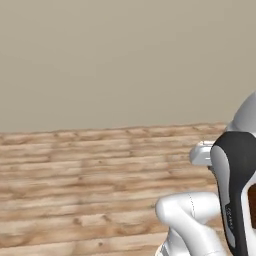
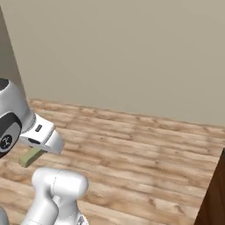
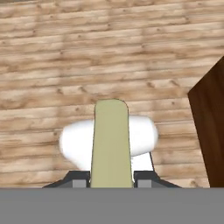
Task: Retrieve the butter from the fridge and place it on a plate on the dining table. Then retrieve the butter knife by the fridge and place it near the plate.
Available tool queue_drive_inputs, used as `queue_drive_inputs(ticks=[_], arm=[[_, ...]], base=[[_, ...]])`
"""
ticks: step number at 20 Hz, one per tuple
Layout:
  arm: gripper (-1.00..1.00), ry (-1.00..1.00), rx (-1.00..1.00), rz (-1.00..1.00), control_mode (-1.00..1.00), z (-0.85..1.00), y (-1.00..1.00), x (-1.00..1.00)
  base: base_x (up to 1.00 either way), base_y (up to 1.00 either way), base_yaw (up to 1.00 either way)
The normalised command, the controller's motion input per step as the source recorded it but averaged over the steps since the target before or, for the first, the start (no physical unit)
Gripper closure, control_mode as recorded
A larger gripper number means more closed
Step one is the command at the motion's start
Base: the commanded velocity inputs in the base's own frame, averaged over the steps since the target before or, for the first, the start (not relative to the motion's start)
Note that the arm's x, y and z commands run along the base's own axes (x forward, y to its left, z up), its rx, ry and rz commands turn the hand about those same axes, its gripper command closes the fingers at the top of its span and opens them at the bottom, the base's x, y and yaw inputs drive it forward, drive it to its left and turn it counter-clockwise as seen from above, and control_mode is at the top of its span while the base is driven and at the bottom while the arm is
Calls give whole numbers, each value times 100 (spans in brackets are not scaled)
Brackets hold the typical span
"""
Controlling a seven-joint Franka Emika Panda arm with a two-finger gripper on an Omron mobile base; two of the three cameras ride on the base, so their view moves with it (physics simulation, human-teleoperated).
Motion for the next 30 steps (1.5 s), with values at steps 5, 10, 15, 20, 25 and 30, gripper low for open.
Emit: queue_drive_inputs(ticks=[5,10,15,20,25,30], arm=[[100,0,0,0,100,0,0,0],[100,0,0,0,100,0,0,0],[100,0,0,0,100,0,0,0],[100,0,0,0,100,0,0,0],[100,0,0,0,100,0,0,0],[100,0,0,0,100,0,0,0]], base=[[55,0,-68],[51,0,-65],[46,14,-62],[30,34,-58],[16,54,-53],[24,74,-52]])
